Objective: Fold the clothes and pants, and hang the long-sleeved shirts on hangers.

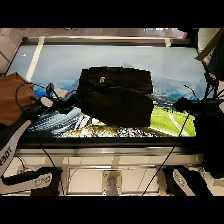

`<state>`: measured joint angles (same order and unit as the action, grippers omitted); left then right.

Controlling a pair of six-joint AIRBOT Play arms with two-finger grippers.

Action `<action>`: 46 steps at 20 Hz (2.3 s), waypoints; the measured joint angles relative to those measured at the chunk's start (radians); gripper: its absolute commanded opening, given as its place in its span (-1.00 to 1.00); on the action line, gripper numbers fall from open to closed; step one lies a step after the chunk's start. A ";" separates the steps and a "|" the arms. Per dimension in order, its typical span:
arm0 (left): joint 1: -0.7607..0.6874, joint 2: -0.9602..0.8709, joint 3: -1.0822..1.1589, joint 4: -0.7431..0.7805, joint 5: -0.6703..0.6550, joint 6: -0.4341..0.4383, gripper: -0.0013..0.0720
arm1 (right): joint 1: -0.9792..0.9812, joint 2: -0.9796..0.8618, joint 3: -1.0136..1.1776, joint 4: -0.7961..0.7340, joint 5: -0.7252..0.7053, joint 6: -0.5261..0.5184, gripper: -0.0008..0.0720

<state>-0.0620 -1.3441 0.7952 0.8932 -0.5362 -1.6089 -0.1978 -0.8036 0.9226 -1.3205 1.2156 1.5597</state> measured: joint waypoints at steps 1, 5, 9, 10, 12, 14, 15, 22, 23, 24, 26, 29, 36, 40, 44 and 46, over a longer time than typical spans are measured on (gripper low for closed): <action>0.000 0.000 0.000 0.015 -0.023 0.000 0.92 | 0.000 0.016 -0.013 0.000 0.016 0.000 0.29; -0.002 -0.006 0.000 0.026 -0.019 0.000 0.92 | -0.001 0.139 -0.143 0.002 0.023 0.018 0.29; -0.020 -0.055 0.000 -0.082 0.074 -0.001 0.26 | -0.001 0.248 -0.340 0.077 -0.090 0.093 0.29; -0.026 -0.069 0.000 -0.111 0.087 0.000 -0.05 | -0.001 0.257 -0.380 0.108 -0.126 0.106 0.29; -0.034 -0.090 0.000 -0.156 0.109 0.000 -0.80 | -0.001 0.264 -0.446 0.178 -0.188 0.126 0.29; -0.039 -0.101 0.000 -0.184 0.129 0.000 -0.89 | -0.001 0.256 -0.491 0.246 -0.221 0.136 0.29; -0.040 -0.104 0.000 -0.192 0.134 0.000 -0.89 | -0.001 0.245 -0.511 0.277 -0.232 0.142 0.29; -0.043 -0.064 0.000 -0.206 0.140 0.000 -0.90 | -0.001 -0.017 -0.600 0.540 -0.290 0.072 0.39; -0.043 -0.052 0.000 -0.196 0.139 0.000 -0.90 | -0.001 -0.068 -0.603 0.594 -0.300 0.032 0.39; -0.043 -0.040 0.000 -0.186 0.136 0.000 -0.90 | -0.001 -0.118 -0.606 0.651 -0.310 -0.014 0.39; -0.043 -0.020 0.000 -0.159 0.123 0.000 -0.90 | -0.001 -0.216 -0.610 0.778 -0.338 -0.117 0.39; -0.043 -0.005 0.000 -0.135 0.111 0.000 -0.90 | -0.001 -0.317 -0.612 0.909 -0.369 -0.218 0.39; -0.044 0.004 0.000 -0.118 0.098 0.000 -0.90 | -0.001 -0.405 -0.595 1.027 -0.484 -0.301 -0.29; -0.044 0.012 0.000 -0.082 0.093 0.000 -0.90 | -0.001 -0.414 -0.553 1.018 -0.549 -0.318 -0.96; -0.044 0.048 0.000 0.051 0.050 0.000 -0.90 | -0.001 -0.412 -0.509 1.018 -0.537 -0.337 -0.97; -0.044 0.082 0.000 0.125 0.007 0.000 -0.90 | -0.001 -0.393 -0.480 1.014 -0.494 -0.372 -0.97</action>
<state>-0.1062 -1.2621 0.7952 1.0180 -0.5293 -1.6085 -0.1989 -1.1961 0.4423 -0.3061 0.7216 1.1877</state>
